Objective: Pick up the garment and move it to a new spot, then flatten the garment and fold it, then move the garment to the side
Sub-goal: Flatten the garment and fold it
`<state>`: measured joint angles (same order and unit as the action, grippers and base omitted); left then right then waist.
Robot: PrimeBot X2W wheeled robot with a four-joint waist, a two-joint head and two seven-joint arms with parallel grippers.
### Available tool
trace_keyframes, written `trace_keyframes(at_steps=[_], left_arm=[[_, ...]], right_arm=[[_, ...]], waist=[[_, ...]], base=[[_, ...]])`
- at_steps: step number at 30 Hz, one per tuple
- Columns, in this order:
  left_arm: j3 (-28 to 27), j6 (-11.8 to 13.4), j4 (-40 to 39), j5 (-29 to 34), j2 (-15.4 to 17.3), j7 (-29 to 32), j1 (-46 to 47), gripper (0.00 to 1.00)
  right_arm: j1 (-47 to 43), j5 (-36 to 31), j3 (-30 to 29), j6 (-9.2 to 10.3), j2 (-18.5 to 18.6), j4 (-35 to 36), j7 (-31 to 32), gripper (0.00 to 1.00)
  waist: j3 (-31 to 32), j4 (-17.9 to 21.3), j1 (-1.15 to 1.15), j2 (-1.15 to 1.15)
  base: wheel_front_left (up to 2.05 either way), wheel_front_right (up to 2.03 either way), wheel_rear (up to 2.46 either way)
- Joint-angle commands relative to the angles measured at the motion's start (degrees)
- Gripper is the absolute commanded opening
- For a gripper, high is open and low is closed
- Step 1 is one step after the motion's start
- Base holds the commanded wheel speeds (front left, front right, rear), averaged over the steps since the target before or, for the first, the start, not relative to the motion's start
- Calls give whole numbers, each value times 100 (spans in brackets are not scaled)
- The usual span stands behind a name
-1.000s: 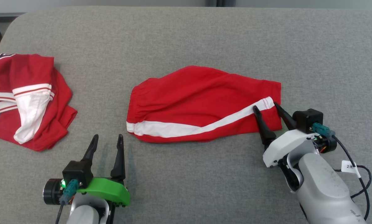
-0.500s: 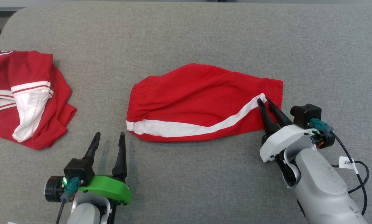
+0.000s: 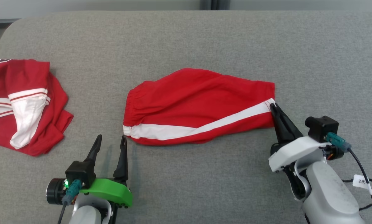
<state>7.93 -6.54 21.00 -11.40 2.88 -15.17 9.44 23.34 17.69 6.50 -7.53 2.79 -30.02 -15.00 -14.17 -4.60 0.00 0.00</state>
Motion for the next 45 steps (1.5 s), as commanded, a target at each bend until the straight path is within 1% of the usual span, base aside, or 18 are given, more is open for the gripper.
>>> trace_keyframes(at_steps=[1,8,13,17,22,29,30,31,33,34,40,45], left_arm=[[25,-21,-23,-65,9,3,-55,100],[229,-56,-21,-221,9,3,-144,100],[439,-93,19,-440,10,3,-179,100],[734,-99,141,-612,24,3,-114,100],[1006,-98,300,-922,193,4,76,100],[1428,-99,540,-1282,471,4,329,100],[1457,-99,550,-1317,496,4,349,95],[1503,-99,556,-1378,520,4,358,53],[1605,-99,585,-1436,549,4,363,7],[1638,-99,590,-1457,559,4,365,0],[1868,-99,591,-1635,614,4,429,0],[2028,-99,427,-1808,707,3,437,0]], right_arm=[[-203,16,-66,7,22,114,-27,0],[-828,2,-290,8,23,532,-27,0],[-995,-40,-402,7,23,598,-27,0],[-1010,-136,-554,8,25,592,-27,0],[-966,-273,-716,8,24,548,-28,0],[-883,-325,-769,8,24,529,-27,0],[-882,-323,-768,8,24,526,-28,0],[-881,-321,-766,8,23,525,-27,0],[-889,-316,-771,8,24,521,-27,0],[-897,-316,-778,8,24,522,-27,0],[-848,-305,-799,8,23,567,-27,0],[-858,-288,-770,7,23,658,-27,0]], waist=[[57,72,0,0],[153,239,0,0],[153,300,0,0],[139,315,0,0],[89,363,0,0],[3,476,0,0],[2,486,0,0],[1,497,0,0],[5,507,0,0],[9,508,0,0],[28,463,0,0],[131,410,0,0]], base=[[0,0,0],[0,0,0],[0,0,0],[0,0,0],[0,0,0],[0,0,0],[0,0,0],[0,0,0],[0,0,0],[0,0,0],[0,0,0],[0,0,0]])
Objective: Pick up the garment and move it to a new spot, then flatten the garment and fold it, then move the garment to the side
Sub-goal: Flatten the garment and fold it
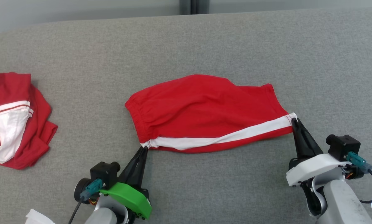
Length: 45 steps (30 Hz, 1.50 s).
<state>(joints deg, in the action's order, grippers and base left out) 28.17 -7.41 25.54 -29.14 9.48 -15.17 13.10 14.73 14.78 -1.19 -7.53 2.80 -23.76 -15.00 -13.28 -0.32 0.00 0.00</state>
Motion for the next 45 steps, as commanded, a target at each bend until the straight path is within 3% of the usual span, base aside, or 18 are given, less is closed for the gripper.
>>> trace_keyframes(at_steps=[1,12,15,20,23,26,33,39,43,45], left_arm=[[23,-12,-62,-49,65,4,49,0],[42,-12,-1346,-157,472,2,7,0],[287,-12,-1861,-326,899,2,376,0],[495,-5,-2452,-730,1822,39,1551,0],[511,-5,-2616,-1083,2228,257,2347,0],[538,-5,-2553,-1379,2428,523,2966,0],[688,-5,-1647,-1895,2206,448,4252,0],[560,-5,-879,-1852,1859,51,5391,0],[480,-5,-775,-1947,1818,-13,5462,0],[418,-5,-831,-1925,1835,-1,5098,0]], right_arm=[[-7,12,-6,7,23,56,-27,0],[128,54,11,8,54,996,-27,0],[328,228,-39,8,157,1452,-28,0],[1009,344,59,8,689,2043,-27,0],[1595,406,180,8,1036,2141,-16,0],[2211,396,350,8,1296,2089,131,0],[3741,-47,803,8,1418,1337,242,0],[5178,-565,473,8,1141,673,10,0],[5520,-736,397,8,964,656,-19,0],[5223,-712,411,8,908,736,-22,0]], waist=[[83,-25,0,0],[665,1,0,0],[769,22,0,0],[756,45,0,0],[585,74,0,0],[301,116,0,0],[-527,170,0,0],[-888,171,0,0],[-830,168,0,0],[-753,191,0,0]], base=[[0,0,0],[0,0,0],[0,0,0],[0,0,0],[0,0,0],[0,0,0],[0,0,0],[0,0,0],[0,0,0],[0,0,0]])
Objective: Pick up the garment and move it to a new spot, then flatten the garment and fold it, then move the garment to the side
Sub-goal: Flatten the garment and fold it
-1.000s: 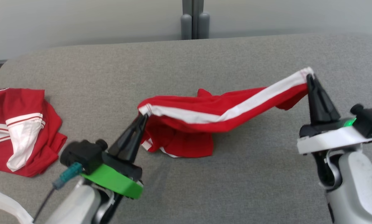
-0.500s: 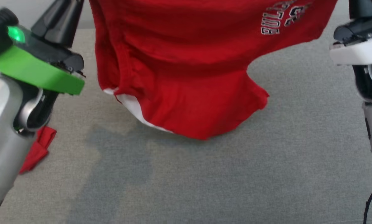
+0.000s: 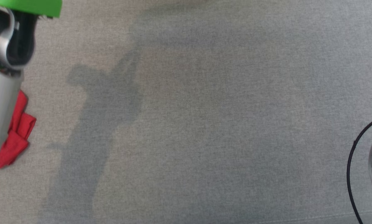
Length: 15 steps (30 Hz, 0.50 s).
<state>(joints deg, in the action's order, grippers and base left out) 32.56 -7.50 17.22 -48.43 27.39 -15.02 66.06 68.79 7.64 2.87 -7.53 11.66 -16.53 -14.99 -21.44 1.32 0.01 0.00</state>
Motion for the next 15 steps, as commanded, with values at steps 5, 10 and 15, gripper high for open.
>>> trace_keyframes(at_steps=[5,10,15], left_arm=[[-462,3,-100,-41,-143,-18,-1705,0],[-738,8,-52,88,-480,-20,-3578,0],[-572,8,-11,435,-826,-20,-4907,0]], right_arm=[[-1481,169,-66,9,-44,217,-26,0],[-3248,397,-197,14,-187,437,-27,0],[-4712,646,-341,14,-297,603,-27,0]], waist=[[303,91,-1,0],[606,146,-1,0],[979,142,-1,0]], base=[[0,0,0],[0,0,0],[0,0,0]])
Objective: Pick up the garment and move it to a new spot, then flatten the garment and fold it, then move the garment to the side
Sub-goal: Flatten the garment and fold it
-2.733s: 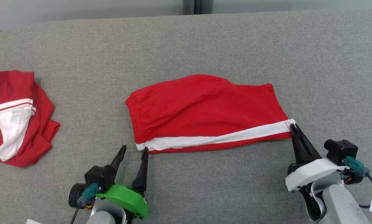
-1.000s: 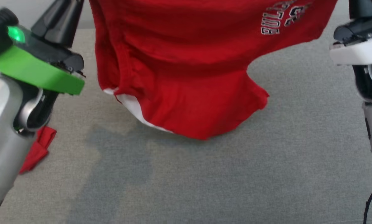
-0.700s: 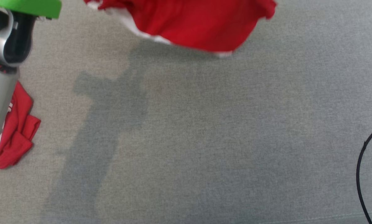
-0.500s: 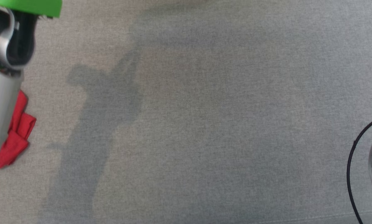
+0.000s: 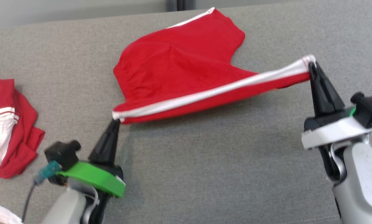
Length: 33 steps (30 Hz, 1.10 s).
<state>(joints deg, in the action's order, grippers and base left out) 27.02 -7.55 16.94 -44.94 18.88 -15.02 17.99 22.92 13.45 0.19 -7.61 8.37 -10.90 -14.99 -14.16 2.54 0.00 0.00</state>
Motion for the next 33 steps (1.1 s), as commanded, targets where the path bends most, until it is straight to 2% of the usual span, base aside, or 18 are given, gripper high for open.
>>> trace_keyframes(at_steps=[1,10,15,19,23,28,33], left_arm=[[76,13,25,226,17,-20,-275,0],[46,13,33,683,-422,-20,-1604,0],[187,13,-164,926,-380,-19,-1718,0],[219,13,-322,965,-356,-20,-1290,0],[353,13,-362,825,-340,-13,-679,0],[454,12,-191,618,-356,-13,157,0],[449,12,44,498,-434,-13,865,0]], right_arm=[[-343,86,-95,22,21,68,-27,0],[-2109,358,-430,22,-122,379,-29,0],[-2432,381,-540,22,-92,625,-28,0],[-2040,287,-457,18,-4,713,-28,0],[-1284,72,-264,17,123,550,-28,0],[-6,-236,-19,17,223,-98,-28,0],[1225,-511,-14,17,164,-901,-27,0]], waist=[[318,16,0,0],[877,-4,0,0],[790,-60,0,0],[525,-144,0,0],[148,-278,0,0],[-359,-480,0,0],[-857,-724,0,0]], base=[[0,0,0],[0,0,0],[0,0,0],[0,0,0],[0,0,0],[0,0,0],[0,0,0]])
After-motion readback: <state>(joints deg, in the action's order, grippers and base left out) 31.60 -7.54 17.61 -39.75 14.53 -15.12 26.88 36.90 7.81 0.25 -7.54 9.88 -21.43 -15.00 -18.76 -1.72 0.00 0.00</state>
